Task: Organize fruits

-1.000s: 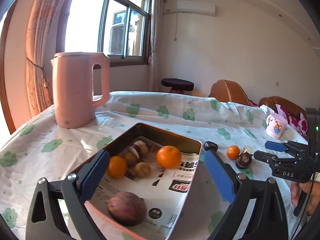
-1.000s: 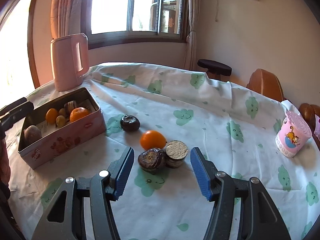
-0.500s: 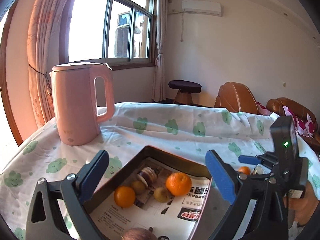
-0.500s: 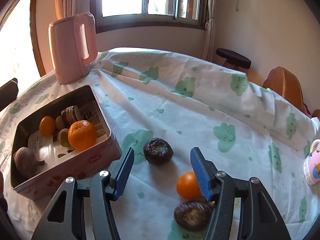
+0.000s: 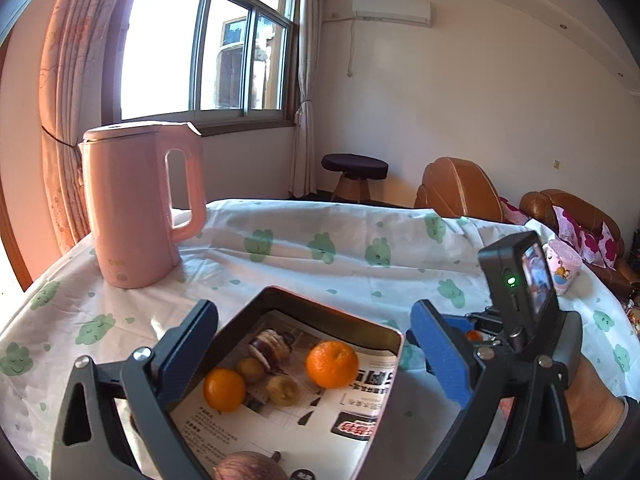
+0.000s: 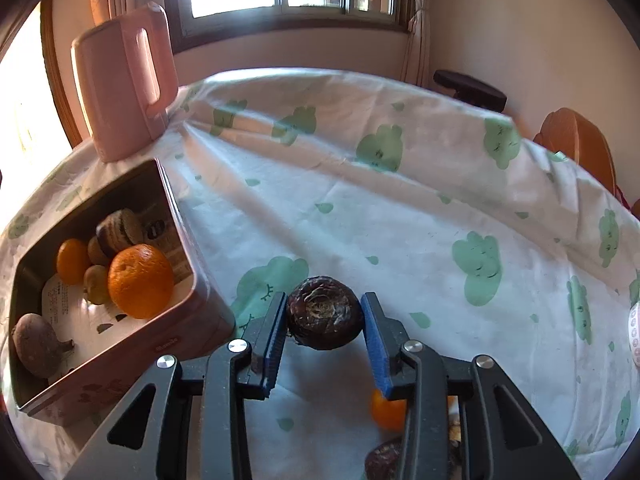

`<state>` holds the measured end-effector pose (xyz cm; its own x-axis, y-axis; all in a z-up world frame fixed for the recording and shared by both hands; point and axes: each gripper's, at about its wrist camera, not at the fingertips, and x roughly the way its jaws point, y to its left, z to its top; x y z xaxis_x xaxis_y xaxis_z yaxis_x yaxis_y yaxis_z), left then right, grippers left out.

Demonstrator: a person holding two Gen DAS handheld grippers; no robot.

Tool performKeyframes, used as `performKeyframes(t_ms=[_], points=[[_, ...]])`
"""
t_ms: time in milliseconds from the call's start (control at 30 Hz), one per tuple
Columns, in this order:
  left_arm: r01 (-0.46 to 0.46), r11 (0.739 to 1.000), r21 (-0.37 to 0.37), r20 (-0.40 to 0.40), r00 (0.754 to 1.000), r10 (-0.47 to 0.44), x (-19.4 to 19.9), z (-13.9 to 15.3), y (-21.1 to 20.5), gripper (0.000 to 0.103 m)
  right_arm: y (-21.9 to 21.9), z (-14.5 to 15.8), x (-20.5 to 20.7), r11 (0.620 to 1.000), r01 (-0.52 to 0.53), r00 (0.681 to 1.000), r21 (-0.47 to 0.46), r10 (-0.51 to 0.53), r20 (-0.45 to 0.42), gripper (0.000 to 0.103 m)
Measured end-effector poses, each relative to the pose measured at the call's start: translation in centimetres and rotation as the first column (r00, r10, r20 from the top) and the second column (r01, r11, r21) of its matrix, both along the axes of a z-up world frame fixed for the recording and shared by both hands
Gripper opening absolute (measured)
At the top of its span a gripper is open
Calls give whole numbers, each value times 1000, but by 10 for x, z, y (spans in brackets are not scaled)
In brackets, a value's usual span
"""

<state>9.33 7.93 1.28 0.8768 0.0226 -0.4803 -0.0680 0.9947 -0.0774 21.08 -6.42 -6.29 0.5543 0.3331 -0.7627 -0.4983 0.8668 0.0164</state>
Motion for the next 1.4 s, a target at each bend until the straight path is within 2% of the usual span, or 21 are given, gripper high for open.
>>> performKeyframes(t_ms=[133,267,533,733,800,967,1100,1233,1300,1400], points=[[43,999,5,-11,999,-43,-1,-3,-22,99,-27,24,-24,999,27,996,40,-30,79,39],[110,994,20,-47,993,-109,5,-13,-59,99,-73,40,-45,990,133,976,46,-139,167,39],[223,975,4,-159,962,-220,31,-39,-121,98,-145,29,-43,947,309,935,86,-319,155,39],[294,955,-30,-259,921,-291,50,-60,-154,91,-161,24,-46,938,329,925,106,-343,165,39],[310,950,-45,-287,906,-310,54,-66,-160,85,-164,23,-46,938,326,926,118,-342,162,39],[328,942,-69,-338,881,-332,63,-77,-168,78,-169,22,-48,938,320,928,137,-339,154,39],[348,935,-72,-370,861,-349,70,-86,-173,65,-165,19,-47,942,307,934,136,-326,146,39],[349,931,-107,-371,855,-363,74,-88,-170,54,-161,15,-46,946,303,937,115,-318,145,39],[353,928,-116,-369,852,-370,74,-88,-168,43,-161,14,-46,947,299,939,114,-314,143,39],[361,922,-139,-362,848,-387,74,-88,-165,43,-162,14,-46,947,295,940,126,-311,138,39]])
